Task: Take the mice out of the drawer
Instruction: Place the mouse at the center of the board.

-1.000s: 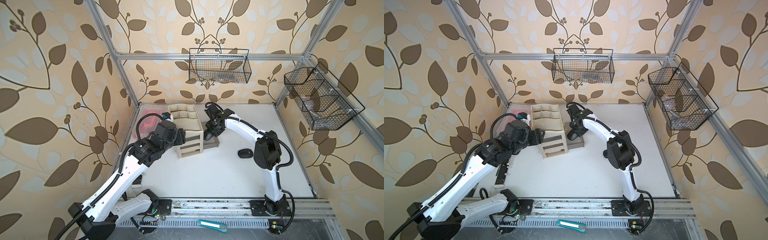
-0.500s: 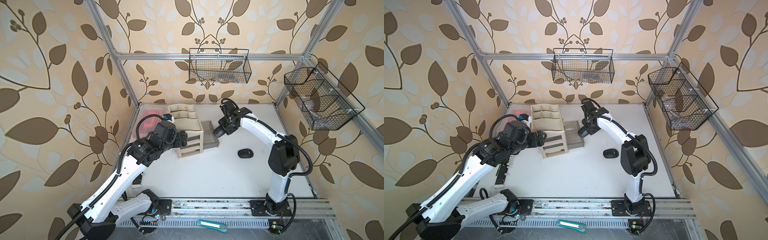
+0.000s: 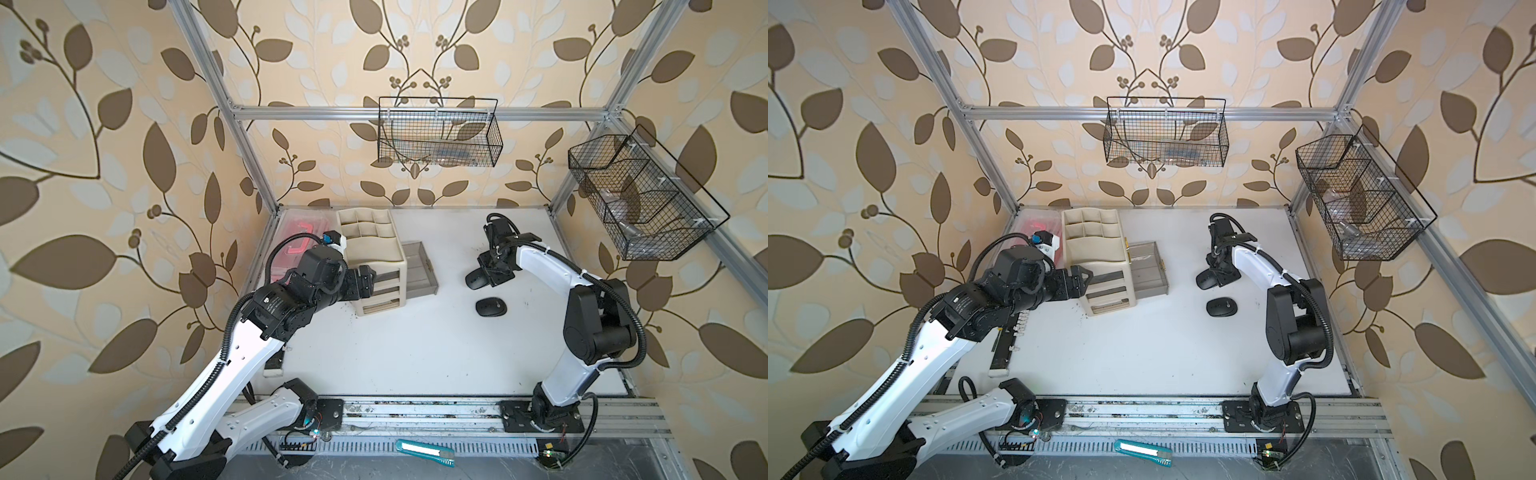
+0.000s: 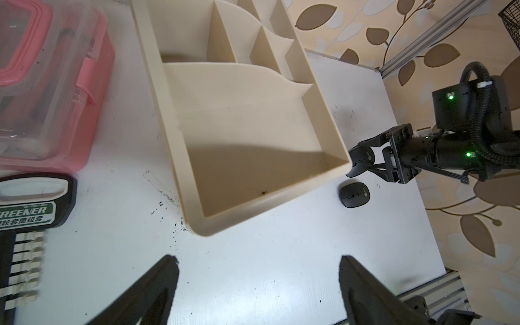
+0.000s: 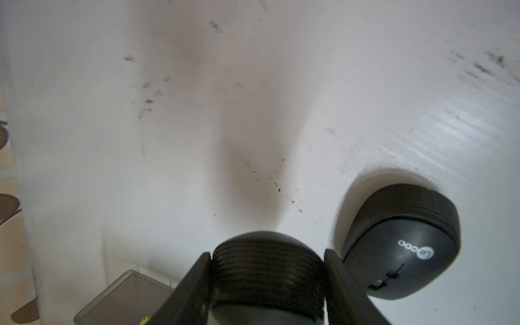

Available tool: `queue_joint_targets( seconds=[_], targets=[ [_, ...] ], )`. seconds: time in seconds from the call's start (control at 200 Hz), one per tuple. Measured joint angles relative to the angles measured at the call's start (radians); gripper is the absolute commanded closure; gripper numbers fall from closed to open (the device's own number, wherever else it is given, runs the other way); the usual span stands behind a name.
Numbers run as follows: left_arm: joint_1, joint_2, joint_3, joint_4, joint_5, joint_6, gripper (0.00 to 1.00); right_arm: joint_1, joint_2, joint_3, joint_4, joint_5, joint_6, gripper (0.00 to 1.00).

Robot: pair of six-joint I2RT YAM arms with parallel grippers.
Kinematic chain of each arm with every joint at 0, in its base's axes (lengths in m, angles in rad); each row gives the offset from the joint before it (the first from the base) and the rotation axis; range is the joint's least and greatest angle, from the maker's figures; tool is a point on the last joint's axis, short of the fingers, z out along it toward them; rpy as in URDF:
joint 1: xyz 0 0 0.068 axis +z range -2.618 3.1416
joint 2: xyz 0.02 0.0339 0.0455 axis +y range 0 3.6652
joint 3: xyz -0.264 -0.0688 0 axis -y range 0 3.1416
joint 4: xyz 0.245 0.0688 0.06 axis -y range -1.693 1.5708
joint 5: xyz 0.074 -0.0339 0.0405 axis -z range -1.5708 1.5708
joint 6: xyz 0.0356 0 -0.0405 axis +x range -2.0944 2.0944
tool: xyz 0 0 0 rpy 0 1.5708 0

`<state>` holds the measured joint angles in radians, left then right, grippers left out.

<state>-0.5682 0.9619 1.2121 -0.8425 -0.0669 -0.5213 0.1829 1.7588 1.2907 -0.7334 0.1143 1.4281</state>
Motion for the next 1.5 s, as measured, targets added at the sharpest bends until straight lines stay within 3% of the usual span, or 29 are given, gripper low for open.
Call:
queue_joint_targets(
  seconds=[0.575,0.875,1.071,1.291,1.501],
  targets=[
    [-0.001,0.025,-0.008,0.025,0.004,-0.015,0.06,-0.060,0.068,-0.069,0.094,-0.034,0.030,0.44],
    [-0.001,0.029,-0.008,0.027,-0.016,-0.015,0.03,-0.074,0.087,-0.069,0.100,-0.054,0.033,0.26],
    [-0.001,0.033,-0.007,0.027,-0.024,-0.015,0.03,-0.079,0.087,-0.038,0.084,-0.062,0.024,0.20],
    [-0.001,0.036,0.051,-0.014,-0.060,-0.014,0.01,-0.058,0.022,-0.008,0.037,-0.012,-0.051,0.18],
    [0.000,0.043,0.222,-0.111,-0.160,0.006,0.01,0.030,-0.083,-0.006,0.052,0.009,-0.243,0.18]
  ],
)
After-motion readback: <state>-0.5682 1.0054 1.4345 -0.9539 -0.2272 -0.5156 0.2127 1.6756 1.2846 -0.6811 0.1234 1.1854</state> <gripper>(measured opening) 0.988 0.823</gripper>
